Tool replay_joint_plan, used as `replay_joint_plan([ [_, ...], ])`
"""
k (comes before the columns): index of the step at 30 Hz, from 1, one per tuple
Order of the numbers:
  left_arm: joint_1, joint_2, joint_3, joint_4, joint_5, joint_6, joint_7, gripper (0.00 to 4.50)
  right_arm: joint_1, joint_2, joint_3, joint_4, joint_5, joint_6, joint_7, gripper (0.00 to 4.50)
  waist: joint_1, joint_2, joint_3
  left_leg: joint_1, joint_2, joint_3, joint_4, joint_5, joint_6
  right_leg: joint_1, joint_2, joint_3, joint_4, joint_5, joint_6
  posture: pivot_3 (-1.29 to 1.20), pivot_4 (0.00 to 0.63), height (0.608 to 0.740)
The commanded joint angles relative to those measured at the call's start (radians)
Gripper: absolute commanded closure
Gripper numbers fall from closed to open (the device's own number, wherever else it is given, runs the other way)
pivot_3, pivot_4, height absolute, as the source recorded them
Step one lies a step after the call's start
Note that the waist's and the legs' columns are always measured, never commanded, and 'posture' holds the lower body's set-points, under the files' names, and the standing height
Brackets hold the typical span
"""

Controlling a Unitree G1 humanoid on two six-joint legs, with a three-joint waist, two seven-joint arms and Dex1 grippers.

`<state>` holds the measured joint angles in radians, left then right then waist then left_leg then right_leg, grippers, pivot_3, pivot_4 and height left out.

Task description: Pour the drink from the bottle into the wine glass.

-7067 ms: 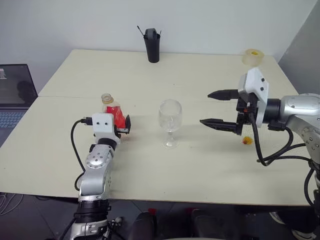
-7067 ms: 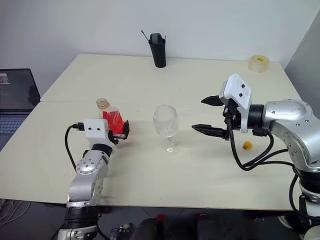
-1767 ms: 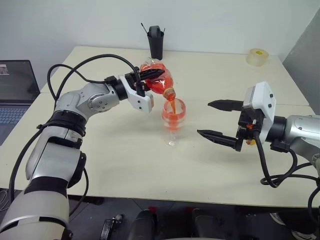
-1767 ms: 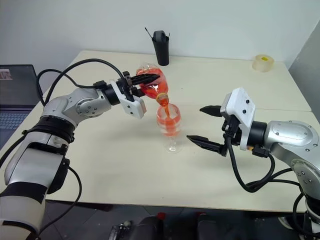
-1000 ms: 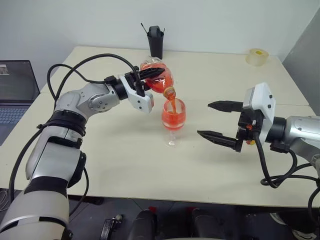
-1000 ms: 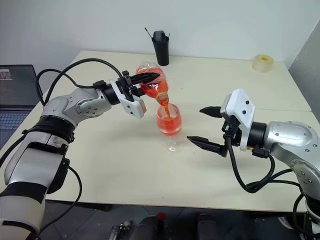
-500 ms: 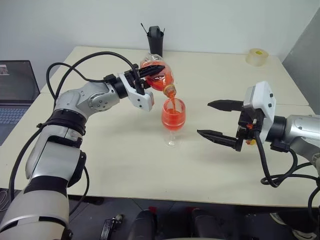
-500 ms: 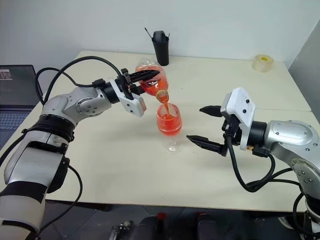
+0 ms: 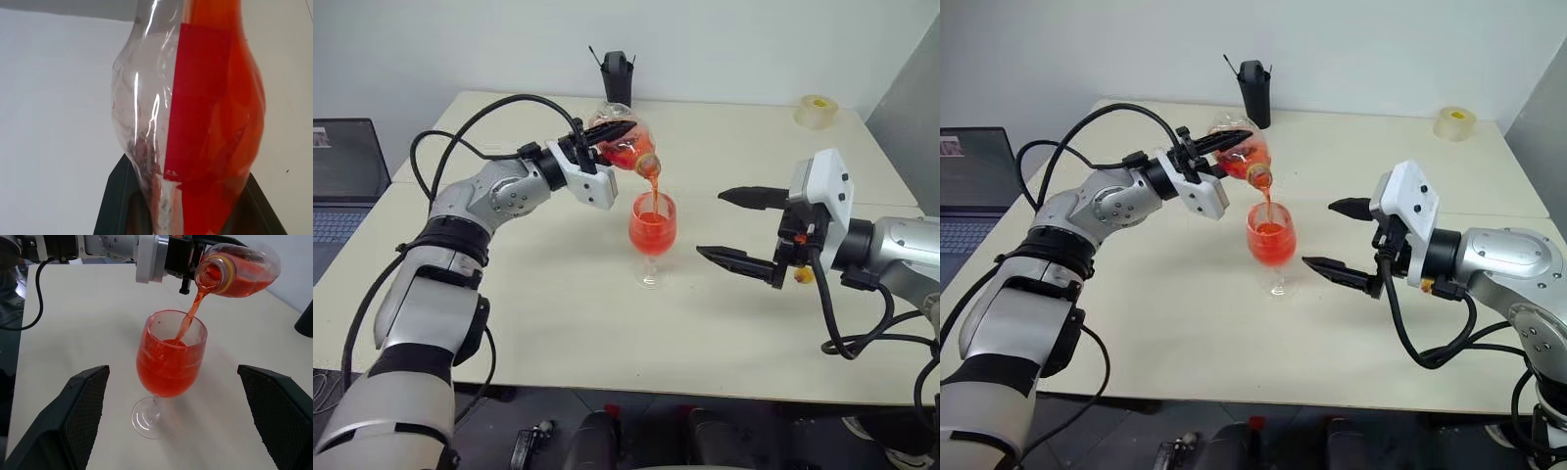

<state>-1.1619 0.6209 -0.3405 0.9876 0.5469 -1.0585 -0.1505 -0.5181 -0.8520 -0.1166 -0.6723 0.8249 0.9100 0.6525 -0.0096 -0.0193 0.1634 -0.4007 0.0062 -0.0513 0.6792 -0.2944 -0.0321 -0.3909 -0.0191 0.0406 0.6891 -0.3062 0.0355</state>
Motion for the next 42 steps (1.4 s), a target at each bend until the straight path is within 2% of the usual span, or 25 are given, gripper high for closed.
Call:
replay_joint_plan([
  [1, 0.011, -0.019, 0.052, -0.03, -0.173, -0.011, -0.119, 3.63, -0.01, -0.008, -0.003, -0.013, -0.002, -0.01, 0.002, 0.0, 0.0, 0.0, 0.0, 0.0, 0.0, 0.0, 0.0, 0.0, 0.0, 0.0, 0.0, 0.0, 0.0, 0.0, 0.0, 0.0, 0.15, 0.74],
  [5, 0.033, -0.048, 0.091, -0.049, -0.322, 0.055, -0.26, 3.63, -0.011, -0.007, 0.002, -0.01, -0.005, -0.013, 0.006, 0.0, -0.003, 0.0, 0.0, 0.0, 0.0, 0.0, 0.0, 0.0, 0.0, 0.0, 0.0, 0.0, 0.0, 0.0, 0.0, 0.0, 0.15, 0.74],
  [9, 0.063, -0.129, 0.206, -0.115, -0.587, 0.295, -0.426, 3.63, -0.013, 0.006, 0.008, -0.003, -0.005, -0.025, 0.008, 0.0, -0.011, 0.0, 0.0, 0.0, 0.0, -0.001, 0.001, 0.0, 0.0, 0.0, 0.0, 0.0, 0.001, 0.0, 0.0, 0.0, 0.15, 0.74],
  [12, 0.09, -0.17, 0.301, -0.152, -0.71, 0.537, -0.446, 3.63, -0.035, 0.037, 0.006, 0.013, -0.007, -0.037, -0.01, 0.0, -0.02, 0.0, 0.0, 0.0, 0.0, -0.001, 0.001, 0.0, 0.0, 0.0, 0.0, 0.0, 0.001, 0.0, 0.0, 0.0, 0.15, 0.74],
  [16, 0.157, -0.192, 0.388, -0.201, -0.775, 0.825, -0.386, 3.63, -0.053, 0.053, 0.003, 0.034, -0.021, -0.04, -0.016, 0.0, -0.034, 0.001, -0.001, 0.001, 0.001, -0.002, 0.001, 0.0, 0.0, 0.0, 0.0, 0.0, 0.003, 0.0, 0.0, 0.0, 0.15, 0.74],
  [21, 0.237, -0.208, 0.438, -0.267, -0.763, 1.005, -0.275, 3.63, -0.069, 0.059, 0.025, 0.043, -0.032, -0.049, -0.01, 0.0, -0.04, 0.001, 0.0, 0.001, 0.001, -0.003, 0.001, 0.0, 0.0, -0.001, 0.0, 0.0, 0.005, 0.0, 0.0, 0.0, 0.15, 0.74],
  [31, 0.378, -0.222, 0.458, -0.454, -0.717, 1.196, -0.117, 3.63, -0.295, 0.179, 0.09, 0.124, -0.057, 0.051, -0.154, 0.0, -0.038, 0.001, -0.001, 0.0, 0.001, -0.002, 0.001, 0.002, -0.003, -0.004, -0.002, 0.001, 0.007, 0.0, 0.0, 0.0, 0.15, 0.74],
  [37, 0.43, -0.259, 0.503, -0.541, -0.734, 1.282, -0.026, 3.63, -0.299, 0.206, 0.157, 0.104, -0.103, 0.083, -0.193, 0.0, -0.029, 0.0, -0.001, -0.001, 0.001, -0.001, 0.001, 0.002, -0.003, -0.005, -0.003, 0.001, 0.007, 0.0, 0.0, 0.0, 0.15, 0.74],
  [42, 0.428, -0.279, 0.527, -0.506, -0.721, 1.302, 0.027, 3.63, -0.3, 0.212, 0.172, 0.105, -0.125, 0.077, -0.185, 0.0, -0.026, 0.0, -0.001, -0.001, 0.001, -0.001, 0.001, 0.002, -0.003, -0.005, -0.003, 0.001, 0.007, 0.0, 0.0, 0.0, 0.15, 0.74],
])
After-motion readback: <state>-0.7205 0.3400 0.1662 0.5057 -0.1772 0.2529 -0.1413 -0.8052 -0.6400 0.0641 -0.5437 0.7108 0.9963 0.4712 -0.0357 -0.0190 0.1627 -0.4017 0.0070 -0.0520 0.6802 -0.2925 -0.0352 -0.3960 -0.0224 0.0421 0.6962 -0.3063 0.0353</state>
